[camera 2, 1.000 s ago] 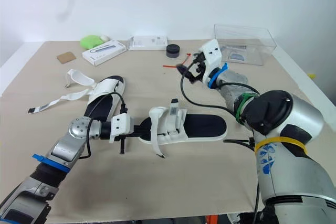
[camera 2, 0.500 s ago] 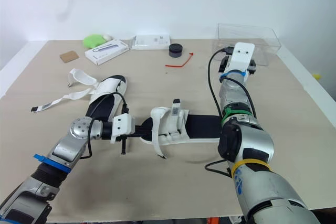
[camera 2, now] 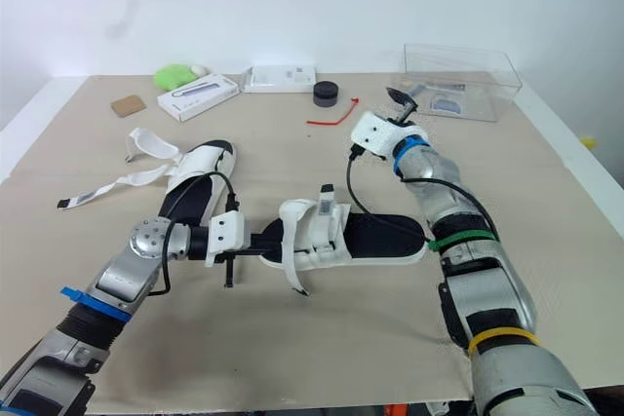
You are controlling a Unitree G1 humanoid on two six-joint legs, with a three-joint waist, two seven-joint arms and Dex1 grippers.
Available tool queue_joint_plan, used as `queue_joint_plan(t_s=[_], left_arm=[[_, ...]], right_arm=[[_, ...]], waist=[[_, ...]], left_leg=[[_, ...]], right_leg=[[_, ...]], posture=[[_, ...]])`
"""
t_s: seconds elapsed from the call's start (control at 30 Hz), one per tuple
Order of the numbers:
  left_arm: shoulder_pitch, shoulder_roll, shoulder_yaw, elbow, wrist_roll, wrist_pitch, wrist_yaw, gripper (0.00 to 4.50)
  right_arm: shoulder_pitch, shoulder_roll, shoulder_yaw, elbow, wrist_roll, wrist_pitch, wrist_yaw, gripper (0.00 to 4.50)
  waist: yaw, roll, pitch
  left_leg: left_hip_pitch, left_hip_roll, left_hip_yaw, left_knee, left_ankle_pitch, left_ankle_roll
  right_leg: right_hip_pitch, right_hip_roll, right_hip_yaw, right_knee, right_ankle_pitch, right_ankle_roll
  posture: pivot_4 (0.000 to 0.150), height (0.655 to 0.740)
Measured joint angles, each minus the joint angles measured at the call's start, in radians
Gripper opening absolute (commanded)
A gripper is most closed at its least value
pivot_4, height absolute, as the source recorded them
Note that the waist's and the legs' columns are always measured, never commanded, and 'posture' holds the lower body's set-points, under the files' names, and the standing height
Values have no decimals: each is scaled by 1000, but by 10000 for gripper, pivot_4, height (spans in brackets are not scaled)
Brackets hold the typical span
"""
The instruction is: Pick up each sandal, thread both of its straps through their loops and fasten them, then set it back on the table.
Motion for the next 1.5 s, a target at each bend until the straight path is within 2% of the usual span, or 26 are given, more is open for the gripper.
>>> queue_joint_plan(t_s=[0.17, 0.33, 0.43, 0.5, 0.67, 0.8, 0.97, 1.13, 1.27, 1.5], left_arm=[[1, 0, -1, -1, 0, 9, 3, 0], [3, 1, -1, -8, 0, 14, 3, 0], [2, 1, -1, -8, 0, 14, 4, 0], [1, 0, -2, -8, 0, 14, 4, 0], [-4, 0, -3, -4, 0, 14, 1, 0], [-10, -5, -9, -1, 0, 14, -2, 0], [-9, -10, -12, -1, 0, 14, -2, 0], [-5, -9, -10, -5, 0, 14, 1, 0], [-6, -9, -10, -4, 0, 14, 3, 0], [-8, -9, -12, 2, 0, 14, 3, 0]], right_arm=[[45, -13, 4, -131, 61, -24, 99, 44381], [141, 8, -55, -344, 275, 63, 279, 44381], [189, 67, -139, -520, 485, 283, 374, 44381], [198, 81, -167, -610, 571, 416, 400, 44381], [220, 153, -290, -815, 848, 855, 387, 44381], [278, 148, -317, -959, 1027, 1083, 424, 44381], [421, -26, -289, -1182, 1177, 1228, 583, 44381], [518, -152, -283, -1331, 1292, 1287, 699, 44381], [541, -208, -284, -1393, 1403, 1345, 740, 44381], [609, -294, -243, -1471, 1481, 1433, 736, 44381]], waist=[[0, 0, 0], [2, 0, 0], [3, 0, 0], [4, 0, 0], [6, 0, 0], [8, 0, 0], [21, 1, 0], [21, 0, -1], [21, 0, -1], [23, 0, -1]], left_leg=[[0, 0, 0, 0, 0, 1], [0, 1, 0, 2, -2, 3], [-1, 1, -1, 3, -2, 3], [-1, 1, -1, 3, -2, 3], [-1, 2, -3, 3, -2, 3], [-3, 2, -5, 3, -2, 3], [-8, 2, -8, 7, -4, 5], [-8, 2, -11, 9, -4, 6], [-8, 4, -12, 11, -4, 6], [-10, 4, -14, 12, -5, 5]], right_leg=[[0, 0, 0, 0, 0, 0], [0, 0, 0, 0, 0, 0], [1, 0, -1, 0, 0, 0], [1, -1, -2, 0, 0, 0], [0, -3, -2, 1, 0, -1], [0, -3, -5, 0, -1, -2], [-2, -1, -10, -1, -2, -1], [-1, 1, -12, -1, -4, 0], [0, 2, -13, -1, -5, 2], [0, 2, -15, -1, -6, 1]], posture=[[1500, 7400], [1500, 7400], [1500, 7400], [1500, 7400], [1500, 7400], [1500, 7400], [1500, 7400], [1500, 7400], [1500, 7400], [1500, 7400]])
